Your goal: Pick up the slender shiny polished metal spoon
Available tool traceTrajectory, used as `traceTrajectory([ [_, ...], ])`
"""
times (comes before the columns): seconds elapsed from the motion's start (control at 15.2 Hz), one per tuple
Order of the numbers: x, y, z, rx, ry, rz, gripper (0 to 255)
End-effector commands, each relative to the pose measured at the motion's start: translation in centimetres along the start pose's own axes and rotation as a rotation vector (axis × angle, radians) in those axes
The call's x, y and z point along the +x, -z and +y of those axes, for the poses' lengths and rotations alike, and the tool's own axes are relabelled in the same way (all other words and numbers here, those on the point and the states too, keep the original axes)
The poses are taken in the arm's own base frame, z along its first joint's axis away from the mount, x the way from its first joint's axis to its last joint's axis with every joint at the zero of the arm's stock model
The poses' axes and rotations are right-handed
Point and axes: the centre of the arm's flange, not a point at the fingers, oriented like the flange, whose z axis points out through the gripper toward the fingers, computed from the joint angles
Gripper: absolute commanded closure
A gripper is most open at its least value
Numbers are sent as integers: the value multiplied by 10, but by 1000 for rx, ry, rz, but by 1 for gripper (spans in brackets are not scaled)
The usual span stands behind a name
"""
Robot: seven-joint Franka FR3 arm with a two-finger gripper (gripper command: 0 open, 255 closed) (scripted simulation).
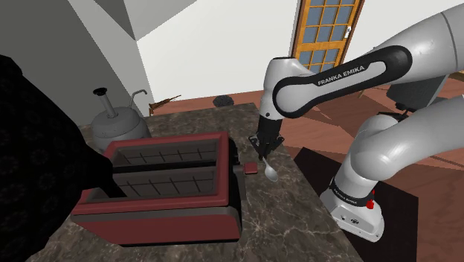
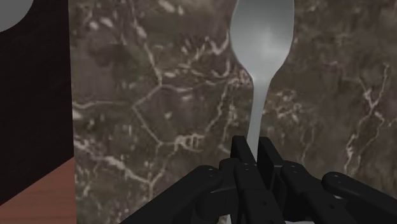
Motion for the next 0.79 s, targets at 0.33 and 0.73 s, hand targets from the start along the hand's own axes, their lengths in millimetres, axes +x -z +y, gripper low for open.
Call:
traceTrajectory([
  [0.33,-3,14,-3,0,0,0,255],
  [0.73,-7,45,-8,0,0,0,255],
])
